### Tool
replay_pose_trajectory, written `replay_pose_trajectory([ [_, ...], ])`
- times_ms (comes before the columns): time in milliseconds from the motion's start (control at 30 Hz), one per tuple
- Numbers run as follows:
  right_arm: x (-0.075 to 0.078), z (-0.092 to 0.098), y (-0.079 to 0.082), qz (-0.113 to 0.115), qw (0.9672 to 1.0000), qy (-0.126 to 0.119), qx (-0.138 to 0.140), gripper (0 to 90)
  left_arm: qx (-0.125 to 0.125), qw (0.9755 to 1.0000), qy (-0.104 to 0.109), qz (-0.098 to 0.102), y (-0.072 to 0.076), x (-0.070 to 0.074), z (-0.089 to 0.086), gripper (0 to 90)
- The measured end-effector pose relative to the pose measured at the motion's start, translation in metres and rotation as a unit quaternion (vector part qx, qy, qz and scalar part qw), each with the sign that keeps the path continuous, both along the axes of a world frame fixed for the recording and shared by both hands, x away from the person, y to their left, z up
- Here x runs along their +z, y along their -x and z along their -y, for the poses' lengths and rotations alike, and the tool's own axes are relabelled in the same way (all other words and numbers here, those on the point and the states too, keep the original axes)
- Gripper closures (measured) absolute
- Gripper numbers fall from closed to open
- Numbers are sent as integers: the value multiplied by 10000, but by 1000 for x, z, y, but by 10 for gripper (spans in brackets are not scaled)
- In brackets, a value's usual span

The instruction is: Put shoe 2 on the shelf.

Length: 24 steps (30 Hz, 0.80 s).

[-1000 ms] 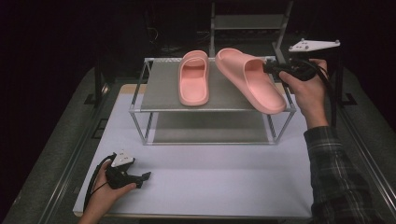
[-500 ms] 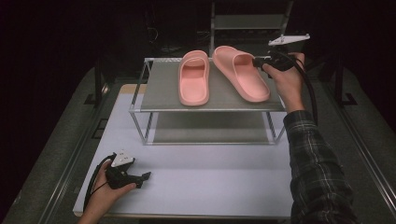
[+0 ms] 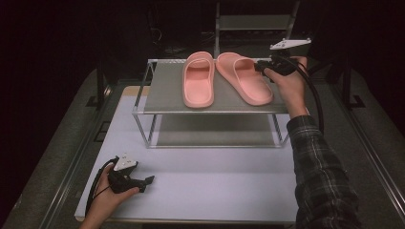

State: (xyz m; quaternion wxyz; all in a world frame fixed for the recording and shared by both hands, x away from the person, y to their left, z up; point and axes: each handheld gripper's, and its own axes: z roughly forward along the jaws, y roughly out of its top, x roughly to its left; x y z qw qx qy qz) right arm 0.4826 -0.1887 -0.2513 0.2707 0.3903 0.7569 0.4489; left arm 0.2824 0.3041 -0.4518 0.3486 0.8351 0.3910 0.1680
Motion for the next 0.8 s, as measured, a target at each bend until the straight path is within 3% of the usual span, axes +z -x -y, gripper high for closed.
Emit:
replay_pose_trajectory([
  [133,7,8,17,96,9999,-16,76,768,0,10000,-7,-8,0,0,0,129],
  [200,7,16,28,103,9997,-182,100,830,0,10000,-8,-7,0,0,0,129],
  [267,1,26,40,-10,9997,-235,91,894,2,10000,-8,-9,0,0,0,129],
  [467,-16,40,63,-161,9995,-280,54,899,5,10000,5,3,0,0,0,129],
  [800,-38,45,73,-295,9992,-253,-53,900,7,10000,5,4,0,0,0,129],
])
